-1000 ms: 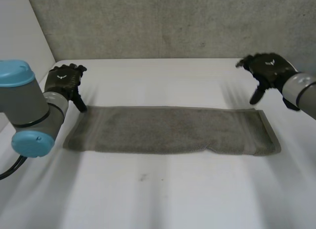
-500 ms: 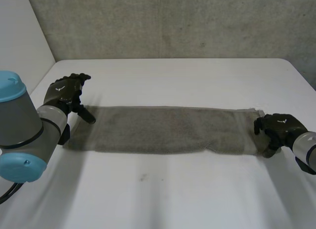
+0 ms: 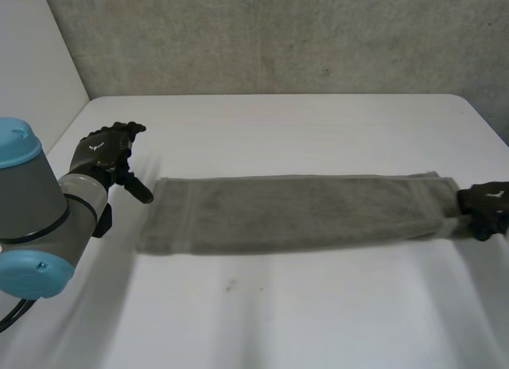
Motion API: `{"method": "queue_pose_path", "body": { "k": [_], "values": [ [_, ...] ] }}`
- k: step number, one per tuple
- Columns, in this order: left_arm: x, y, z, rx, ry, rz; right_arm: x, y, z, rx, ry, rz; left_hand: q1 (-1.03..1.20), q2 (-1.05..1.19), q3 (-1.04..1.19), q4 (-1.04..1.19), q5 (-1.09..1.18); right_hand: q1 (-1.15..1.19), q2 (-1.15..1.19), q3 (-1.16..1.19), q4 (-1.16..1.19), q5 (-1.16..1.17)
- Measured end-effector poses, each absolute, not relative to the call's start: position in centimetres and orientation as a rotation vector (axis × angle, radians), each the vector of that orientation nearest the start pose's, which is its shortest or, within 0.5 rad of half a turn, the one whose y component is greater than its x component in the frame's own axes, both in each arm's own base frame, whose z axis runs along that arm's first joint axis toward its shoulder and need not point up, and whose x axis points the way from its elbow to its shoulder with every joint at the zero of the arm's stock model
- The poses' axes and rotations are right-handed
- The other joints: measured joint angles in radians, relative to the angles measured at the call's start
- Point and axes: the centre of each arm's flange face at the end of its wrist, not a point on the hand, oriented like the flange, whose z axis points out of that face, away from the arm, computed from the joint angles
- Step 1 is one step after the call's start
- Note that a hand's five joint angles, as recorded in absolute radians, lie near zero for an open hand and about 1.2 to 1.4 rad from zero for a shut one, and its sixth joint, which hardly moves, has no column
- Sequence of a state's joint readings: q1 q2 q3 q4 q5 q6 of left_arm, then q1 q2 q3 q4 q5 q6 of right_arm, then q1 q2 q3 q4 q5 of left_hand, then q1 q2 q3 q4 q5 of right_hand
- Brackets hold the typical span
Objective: Fold the towel.
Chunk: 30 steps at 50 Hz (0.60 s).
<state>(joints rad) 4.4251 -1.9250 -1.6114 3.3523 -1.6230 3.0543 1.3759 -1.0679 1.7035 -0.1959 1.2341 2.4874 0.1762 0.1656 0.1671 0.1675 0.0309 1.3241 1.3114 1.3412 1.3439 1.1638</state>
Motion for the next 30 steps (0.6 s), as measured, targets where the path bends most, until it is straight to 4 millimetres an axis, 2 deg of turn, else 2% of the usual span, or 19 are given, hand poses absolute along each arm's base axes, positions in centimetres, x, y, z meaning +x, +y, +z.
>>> {"method": "queue_pose_path", "body": {
  "k": [5,6,11,14,16,18,19,20,22,25,28,29,30],
  "values": [
    [-22.2,-30.5,19.7,0.202,2.575,-2.119,5.6,-37.1,13.8,-0.912,2.708,-1.895,0.000,0.000,0.000,0.000,0.000,0.003,0.000,0.000,0.000,0.000],
    [-22.2,-30.5,19.7,0.202,2.573,-2.121,4.3,-37.6,14.3,-0.917,2.734,-1.929,0.000,0.000,0.000,0.000,0.000,0.004,0.000,0.000,0.000,0.000],
    [-22.1,-30.5,20.0,0.197,2.555,-2.145,1.4,-38.8,15.9,-0.956,2.791,-2.017,0.000,0.000,0.000,0.000,0.000,0.004,0.000,0.000,0.000,0.001],
    [-22.1,-30.6,20.1,0.193,2.546,-2.157,1.1,-39.3,17.0,-0.989,2.785,-2.053,0.000,0.000,0.000,0.000,0.000,0.005,0.000,0.000,0.000,0.002],
    [-22.0,-30.6,20.2,0.192,2.542,-2.163,1.6,-39.5,17.7,-1.010,2.761,-2.072,0.000,0.000,0.000,0.000,0.000,0.006,0.000,0.000,0.000,0.002],
    [-22.0,-30.6,20.3,0.190,2.538,-2.168,3.6,-39.6,18.9,-1.054,2.688,-2.107,0.000,0.000,0.000,0.000,0.000,0.010,0.000,0.001,0.001,0.002],
    [-22.0,-30.6,20.3,0.189,2.535,-2.170,5.4,-39.5,19.7,-1.088,2.622,-2.132,0.000,0.000,0.000,0.000,0.000,0.011,0.000,0.003,0.002,0.002],
    [-22.0,-30.6,20.4,0.189,2.534,-2.171,6.4,-39.4,20.0,-1.106,2.585,-2.141,0.000,0.000,0.000,0.000,0.000,0.011,0.000,0.003,0.002,0.002],
    [-22.0,-30.5,20.5,0.188,2.532,-2.175,11.3,-38.6,21.6,-1.182,2.413,-2.173,0.000,0.000,0.000,0.000,0.000,0.011,0.000,0.006,0.002,0.002],
    [-22.0,-30.5,20.5,0.189,2.531,-2.176,18.5,-36.1,22.9,-1.290,2.164,-2.169,0.000,0.000,0.000,0.000,0.000,0.012,0.009,0.006,0.002,0.002],
    [-22.0,-30.4,20.5,0.191,2.532,-2.177,24.9,-32.6,23.2,-1.394,1.946,-2.118,0.000,0.000,0.000,0.000,0.000,0.012,0.009,0.006,0.002,0.002],
    [-22.0,-30.4,20.5,0.191,2.533,-2.176,27.0,-31.2,22.9,-1.431,1.878,-2.090,0.000,0.000,0.000,0.000,0.000,0.012,0.009,0.006,0.002,0.002],
    [-22.0,-30.4,20.5,0.191,2.533,-2.176,28.0,-30.5,22.8,-1.449,1.844,-2.076,0.000,0.000,0.000,-0.001,0.000,0.012,0.009,0.006,0.003,0.002]
  ]
}}
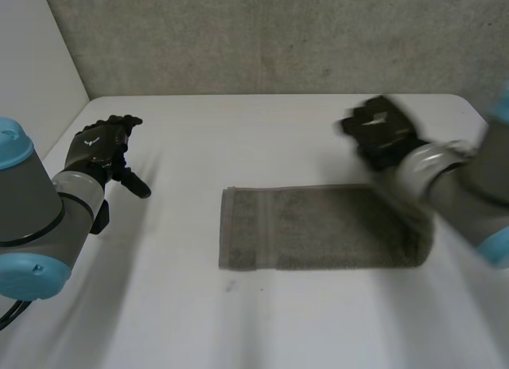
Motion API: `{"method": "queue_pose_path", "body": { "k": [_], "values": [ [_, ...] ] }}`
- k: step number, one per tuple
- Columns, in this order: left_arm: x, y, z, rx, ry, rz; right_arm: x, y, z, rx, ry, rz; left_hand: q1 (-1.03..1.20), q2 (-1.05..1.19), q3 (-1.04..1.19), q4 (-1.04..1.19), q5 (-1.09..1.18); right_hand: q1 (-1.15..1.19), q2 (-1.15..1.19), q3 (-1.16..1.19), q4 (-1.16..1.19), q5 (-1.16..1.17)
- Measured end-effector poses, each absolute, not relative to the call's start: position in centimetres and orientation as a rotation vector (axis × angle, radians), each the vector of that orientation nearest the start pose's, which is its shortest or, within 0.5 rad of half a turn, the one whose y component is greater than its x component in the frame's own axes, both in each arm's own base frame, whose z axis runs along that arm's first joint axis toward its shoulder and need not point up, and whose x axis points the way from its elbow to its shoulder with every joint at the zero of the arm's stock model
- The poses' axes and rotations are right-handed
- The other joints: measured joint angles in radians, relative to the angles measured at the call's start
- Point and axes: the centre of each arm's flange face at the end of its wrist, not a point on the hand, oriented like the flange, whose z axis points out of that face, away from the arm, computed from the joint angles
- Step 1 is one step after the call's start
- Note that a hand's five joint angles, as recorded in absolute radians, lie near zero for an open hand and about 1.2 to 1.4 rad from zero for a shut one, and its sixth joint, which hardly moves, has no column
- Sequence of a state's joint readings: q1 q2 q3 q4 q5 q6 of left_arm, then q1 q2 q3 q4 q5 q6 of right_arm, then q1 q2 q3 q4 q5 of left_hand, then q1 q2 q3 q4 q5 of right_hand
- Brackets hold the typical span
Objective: Fold the towel.
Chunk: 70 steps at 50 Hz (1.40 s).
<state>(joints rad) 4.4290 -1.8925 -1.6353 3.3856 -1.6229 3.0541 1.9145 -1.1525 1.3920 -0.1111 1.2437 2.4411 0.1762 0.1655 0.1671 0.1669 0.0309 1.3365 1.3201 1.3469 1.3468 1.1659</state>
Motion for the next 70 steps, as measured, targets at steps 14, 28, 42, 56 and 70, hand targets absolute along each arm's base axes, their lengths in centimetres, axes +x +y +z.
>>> {"method": "queue_pose_path", "body": {
  "k": [14,28,42,56,70],
  "values": [
    [-22.1,-30.3,20.4,0.197,2.538,-2.172,40.5,-16.8,12.9,-1.773,1.568,-1.662,0.000,0.000,0.000,0.000,0.000,-0.694,-0.679,-0.690,-0.696,-0.687],
    [-22.3,-29.9,20.1,0.208,2.551,-2.161,35.3,-20.9,20.3,-1.336,1.828,-1.831,0.000,0.000,0.000,0.000,0.000,-1.097,-1.064,-1.098,-1.081,-1.105],
    [-22.8,-29.4,20.0,0.234,2.563,-2.162,25.1,-24.6,16.9,-1.054,2.185,-1.646,0.000,0.000,0.000,0.000,0.000,-1.097,-1.064,-1.098,-1.081,-1.105],
    [-24.5,-27.8,21.2,0.306,2.584,-2.186,20.1,-25.9,12.8,-0.942,2.244,-1.567,0.000,0.000,0.000,0.000,0.000,-0.569,-0.547,-0.577,-0.581,-0.569],
    [-27.3,-25.0,28.0,0.378,2.683,-2.209,21.2,-27.5,15.6,-1.121,2.073,-1.841,0.000,0.000,0.000,0.000,0.000,-0.022,-0.056,-0.005,-0.003,-0.012]
  ]
}}
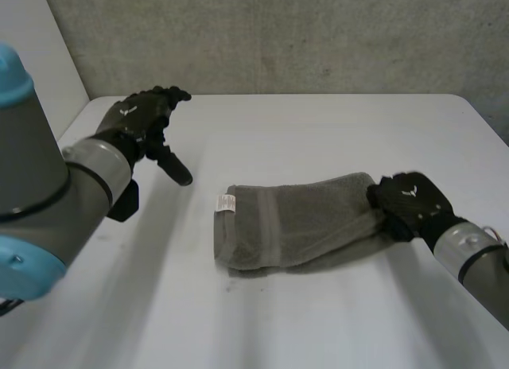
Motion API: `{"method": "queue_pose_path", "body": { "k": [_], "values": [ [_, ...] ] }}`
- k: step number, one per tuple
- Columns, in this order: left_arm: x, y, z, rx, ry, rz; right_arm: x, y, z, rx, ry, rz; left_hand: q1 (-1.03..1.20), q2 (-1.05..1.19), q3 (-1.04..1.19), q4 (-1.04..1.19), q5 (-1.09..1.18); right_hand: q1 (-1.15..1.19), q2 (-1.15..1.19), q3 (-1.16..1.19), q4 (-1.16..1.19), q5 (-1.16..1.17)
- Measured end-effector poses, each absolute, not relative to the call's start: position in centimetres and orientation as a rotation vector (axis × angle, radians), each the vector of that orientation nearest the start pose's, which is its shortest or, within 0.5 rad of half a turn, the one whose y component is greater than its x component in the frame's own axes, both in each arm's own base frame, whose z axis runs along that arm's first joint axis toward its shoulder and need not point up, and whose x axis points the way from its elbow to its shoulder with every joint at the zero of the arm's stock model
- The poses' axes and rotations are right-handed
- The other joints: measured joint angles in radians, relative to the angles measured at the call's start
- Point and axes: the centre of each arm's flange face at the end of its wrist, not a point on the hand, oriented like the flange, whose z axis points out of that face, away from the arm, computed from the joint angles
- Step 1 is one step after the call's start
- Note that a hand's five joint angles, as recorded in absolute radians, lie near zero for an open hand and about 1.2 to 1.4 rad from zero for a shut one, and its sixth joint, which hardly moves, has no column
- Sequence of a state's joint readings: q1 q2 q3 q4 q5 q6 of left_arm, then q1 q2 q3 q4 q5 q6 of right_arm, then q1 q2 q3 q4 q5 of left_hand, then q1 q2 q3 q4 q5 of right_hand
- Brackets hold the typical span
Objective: Fold the towel.
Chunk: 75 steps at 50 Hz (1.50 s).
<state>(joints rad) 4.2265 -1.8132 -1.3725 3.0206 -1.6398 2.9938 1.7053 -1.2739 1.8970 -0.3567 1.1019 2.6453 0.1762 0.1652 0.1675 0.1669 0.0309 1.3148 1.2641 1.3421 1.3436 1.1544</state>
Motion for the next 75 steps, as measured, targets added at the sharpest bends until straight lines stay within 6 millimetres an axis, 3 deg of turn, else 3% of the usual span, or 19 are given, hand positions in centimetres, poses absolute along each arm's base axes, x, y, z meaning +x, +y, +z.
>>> {"method": "queue_pose_path", "body": {
  "k": [3,5,9,11,16,17,19,24,28,36,43,48,55,65,75],
  "values": [
    [-27.4,-24.9,29.5,0.362,2.701,-2.211,23.6,-26.8,17.4,-1.253,1.929,-1.914,0.000,0.000,0.000,0.000,0.000,0.004,0.003,0.000,0.000,0.000],
    [-27.6,-25.0,30.4,0.346,2.708,-2.221,26.6,-25.5,18.6,-1.371,1.782,-1.946,0.000,0.000,0.000,0.000,0.000,0.004,0.005,0.000,0.000,0.004],
    [-27.7,-25.2,31.3,0.319,2.720,-2.236,31.4,-22.3,19.0,-1.533,1.566,-1.933,0.000,0.000,0.000,0.000,0.000,0.007,0.019,0.000,0.000,0.005],
    [-27.7,-25.2,31.3,0.305,2.731,-2.235,34.0,-20.0,18.4,-1.622,1.453,-1.898,0.000,0.000,0.000,0.000,0.000,0.008,0.019,0.000,0.000,0.005],
    [-27.7,-25.3,30.7,0.292,2.753,-2.213,37.5,-16.1,15.5,-1.780,1.318,-1.780,0.000,0.000,0.000,0.000,0.000,-0.015,0.008,-0.025,-0.025,-0.019],
    [-27.8,-25.3,30.5,0.291,2.759,-2.203,37.9,-15.4,14.8,-1.814,1.301,-1.750,0.000,0.000,0.000,0.000,0.000,-0.060,-0.013,-0.082,-0.083,-0.067],
    [-27.8,-25.4,30.0,0.292,2.771,-2.182,38.4,-14.5,13.9,-1.860,1.290,-1.707,0.000,0.000,0.000,0.000,0.000,-0.385,-0.311,-0.386,-0.388,-0.387],
    [-27.9,-25.6,28.9,0.295,2.795,-2.137,38.1,-14.5,14.6,-1.812,1.377,-1.672,0.000,0.000,0.000,0.000,0.000,-1.025,-0.981,-1.057,-1.047,-1.068],
    [-27.9,-25.8,28.2,0.286,2.802,-2.113,36.7,-16.4,16.1,-1.613,1.541,-1.653,0.006,0.019,0.010,0.014,0.000,-1.075,-1.011,-1.096,-1.080,-1.094],
    [-28.5,-25.8,26.5,0.268,2.798,-2.075,31.7,-21.7,20.2,-0.953,1.837,-1.601,0.027,0.039,0.037,0.035,0.000,-1.075,-1.011,-1.096,-1.080,-1.094],
    [-30.5,-25.2,25.1,0.333,2.794,-2.119,28.6,-24.5,21.1,-0.703,1.939,-1.600,0.027,0.039,0.037,0.035,0.000,-1.075,-1.011,-1.096,-1.080,-1.094],
    [-32.3,-24.3,23.5,0.410,2.822,-2.105,27.8,-25.3,20.7,-0.673,1.989,-1.586,0.027,0.039,0.037,0.035,0.000,-1.075,-1.011,-1.096,-1.080,-1.094],
    [-34.3,-22.7,19.6,0.511,2.875,-1.975,28.1,-25.9,19.3,-0.691,2.036,-1.534,0.023,0.037,0.035,0.033,0.000,-1.075,-1.011,-1.096,-1.080,-1.094],
    [-33.5,-22.6,15.4,0.450,2.825,-1.805,30.3,-25.6,16.7,-0.807,2.087,-1.429,0.009,0.016,0.014,0.015,0.000,-1.075,-1.011,-1.096,-1.080,-1.094],
    [-33.0,-22.5,13.7,0.487,2.772,-1.807,32.1,-25.3,13.7,-0.957,2.173,-1.436,0.008,0.013,0.011,0.013,0.000,-1.075,-1.011,-1.096,-1.080,-1.094]
  ]
}}
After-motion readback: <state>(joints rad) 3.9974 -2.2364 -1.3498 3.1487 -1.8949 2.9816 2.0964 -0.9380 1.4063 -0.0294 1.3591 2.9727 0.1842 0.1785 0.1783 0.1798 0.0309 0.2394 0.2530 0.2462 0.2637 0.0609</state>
